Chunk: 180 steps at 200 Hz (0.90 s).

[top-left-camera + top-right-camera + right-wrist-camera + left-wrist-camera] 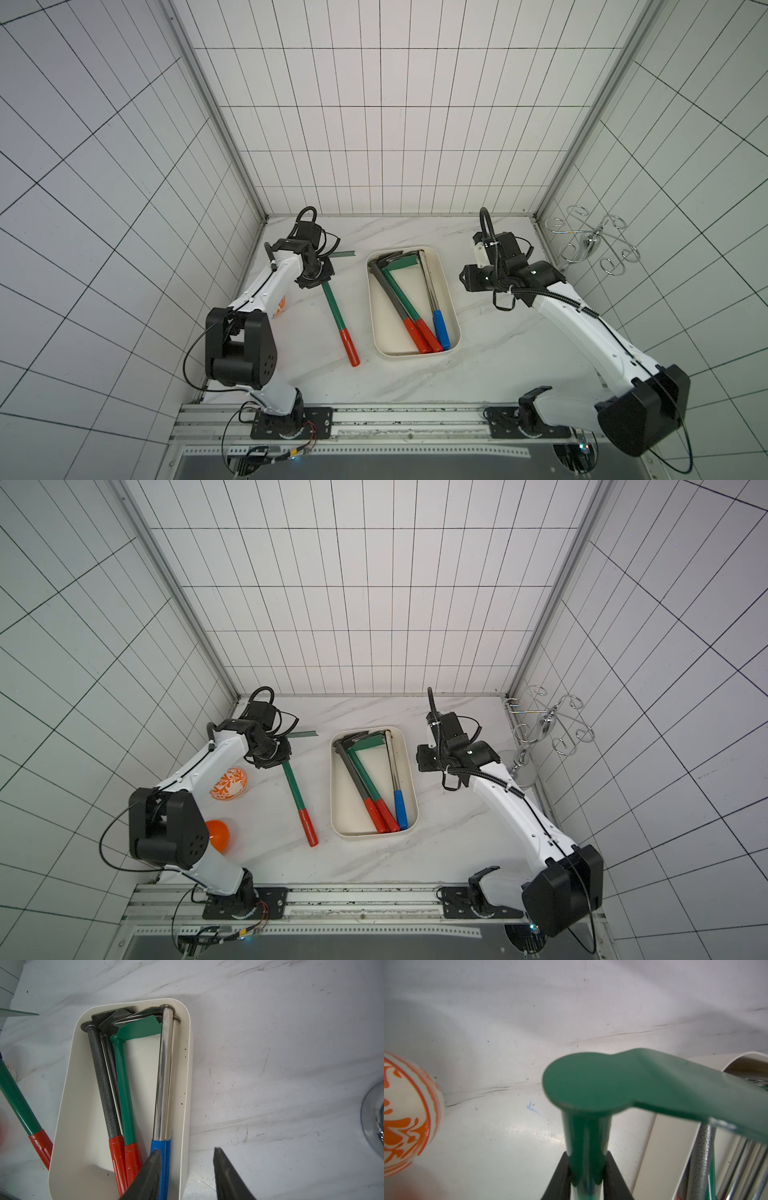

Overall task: Put the small hoe into the storage box
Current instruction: Pick up the hoe from the center of the board, then place the hoe in the storage box.

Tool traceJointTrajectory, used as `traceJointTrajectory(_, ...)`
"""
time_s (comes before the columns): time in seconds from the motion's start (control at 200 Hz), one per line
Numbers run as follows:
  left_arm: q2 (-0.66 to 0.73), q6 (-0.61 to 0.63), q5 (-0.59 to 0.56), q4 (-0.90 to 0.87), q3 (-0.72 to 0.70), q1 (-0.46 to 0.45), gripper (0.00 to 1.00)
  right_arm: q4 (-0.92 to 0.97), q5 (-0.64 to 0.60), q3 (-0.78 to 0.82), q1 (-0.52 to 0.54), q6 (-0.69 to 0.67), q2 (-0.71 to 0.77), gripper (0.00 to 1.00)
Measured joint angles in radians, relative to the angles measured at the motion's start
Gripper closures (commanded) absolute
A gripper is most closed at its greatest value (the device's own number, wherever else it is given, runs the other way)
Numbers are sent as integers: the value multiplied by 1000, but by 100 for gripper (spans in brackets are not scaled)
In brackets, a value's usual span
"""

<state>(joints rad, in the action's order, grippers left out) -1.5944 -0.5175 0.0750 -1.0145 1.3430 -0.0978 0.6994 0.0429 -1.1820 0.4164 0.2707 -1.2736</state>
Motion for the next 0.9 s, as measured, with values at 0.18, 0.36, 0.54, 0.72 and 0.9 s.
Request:
traceJointTrajectory(0.18,48,-45,66,-80,92,26,100,-9,-1,15,0,2,18,57)
traceJointTrajectory(0.36,97,-89,148,-134,106,27,100,-8,-5,31,0,2,37,57)
traceJointTrajectory(0.54,105,-101,187,-208,114,28,100,-8,-8,34,-4,3,49,57)
traceJointTrajectory(0.72,105,-103,197,-289,179,27,100,-8,-7,34,-4,3,49,57)
traceJointTrajectory(0.9,124,-104,200,-336,193,27,100,-8,-7,34,-4,3,49,57)
